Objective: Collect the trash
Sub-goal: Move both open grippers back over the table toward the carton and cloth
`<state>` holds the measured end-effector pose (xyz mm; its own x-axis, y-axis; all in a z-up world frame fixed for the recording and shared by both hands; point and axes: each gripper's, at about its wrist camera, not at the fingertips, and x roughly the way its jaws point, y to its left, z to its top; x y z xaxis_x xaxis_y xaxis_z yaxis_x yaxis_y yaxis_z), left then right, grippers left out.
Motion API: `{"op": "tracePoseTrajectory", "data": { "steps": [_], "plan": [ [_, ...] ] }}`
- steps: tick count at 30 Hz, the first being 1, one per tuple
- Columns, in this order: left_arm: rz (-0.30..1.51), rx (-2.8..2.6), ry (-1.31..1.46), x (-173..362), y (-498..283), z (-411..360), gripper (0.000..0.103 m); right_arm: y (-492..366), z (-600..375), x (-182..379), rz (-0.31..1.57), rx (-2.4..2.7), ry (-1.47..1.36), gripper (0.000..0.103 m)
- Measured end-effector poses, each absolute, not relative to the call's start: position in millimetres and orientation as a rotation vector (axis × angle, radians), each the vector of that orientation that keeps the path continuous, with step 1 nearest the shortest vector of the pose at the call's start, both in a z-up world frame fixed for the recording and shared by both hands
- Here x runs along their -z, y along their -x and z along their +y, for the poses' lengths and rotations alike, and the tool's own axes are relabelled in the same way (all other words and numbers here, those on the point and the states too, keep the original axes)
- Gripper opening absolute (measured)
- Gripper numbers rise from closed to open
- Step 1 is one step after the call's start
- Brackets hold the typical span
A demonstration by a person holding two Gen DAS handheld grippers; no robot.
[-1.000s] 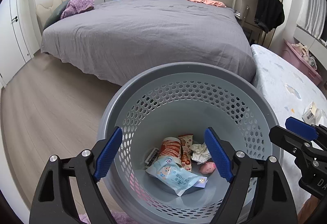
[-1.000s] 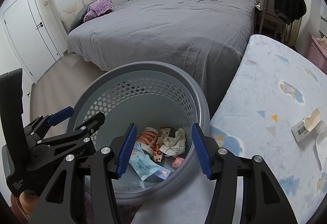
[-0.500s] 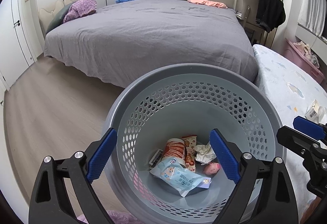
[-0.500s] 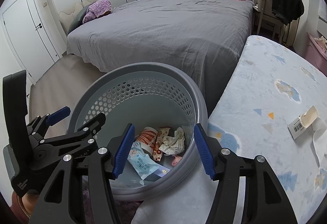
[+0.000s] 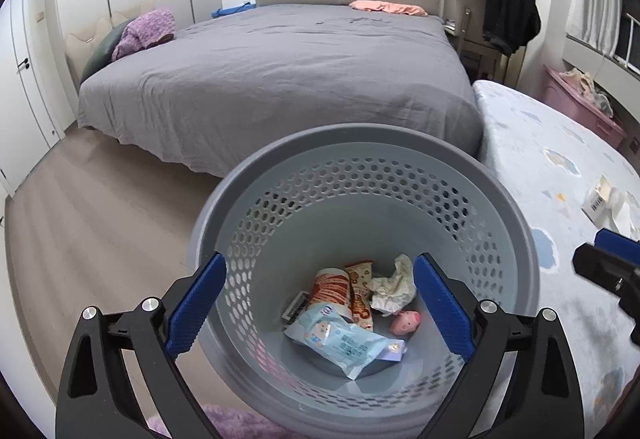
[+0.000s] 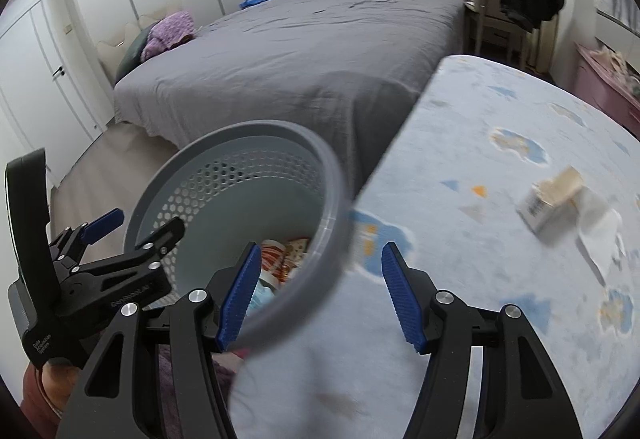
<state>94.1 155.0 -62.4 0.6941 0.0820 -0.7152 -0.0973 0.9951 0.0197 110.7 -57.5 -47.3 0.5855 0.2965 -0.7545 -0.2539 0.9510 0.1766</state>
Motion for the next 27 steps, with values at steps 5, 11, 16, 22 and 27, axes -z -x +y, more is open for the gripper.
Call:
{"op": "tracePoseTrajectory", "data": {
  "steps": [5, 11, 16, 22, 27],
  "plan": [
    [0.812, -0.060, -0.009, 61.2, -83.9, 132.3, 0.093, -96.3, -96.9, 47.0, 0.879, -0.259, -0.094, 0.063],
    [0.811, 0.003, -0.030, 49.9, -75.7, 98.8, 0.093, -82.0, -150.3, 52.5, 0.885, -0.171, -0.148, 0.063],
    [0.801, 0.062, -0.058, 38.2, -75.3, 62.0, 0.095, -71.7, -196.8, 54.6, 0.869, -0.094, -0.189, 0.065],
    [0.800, 0.129, -0.096, 29.8, -82.6, 15.7, 0.096, -68.3, -253.4, 56.9, 0.857, -0.021, -0.238, 0.066],
    [0.810, 0.184, -0.110, 28.8, -95.1, -19.5, 0.096, -73.6, -296.0, 56.7, 0.845, 0.023, -0.241, 0.070]
  ]
}}
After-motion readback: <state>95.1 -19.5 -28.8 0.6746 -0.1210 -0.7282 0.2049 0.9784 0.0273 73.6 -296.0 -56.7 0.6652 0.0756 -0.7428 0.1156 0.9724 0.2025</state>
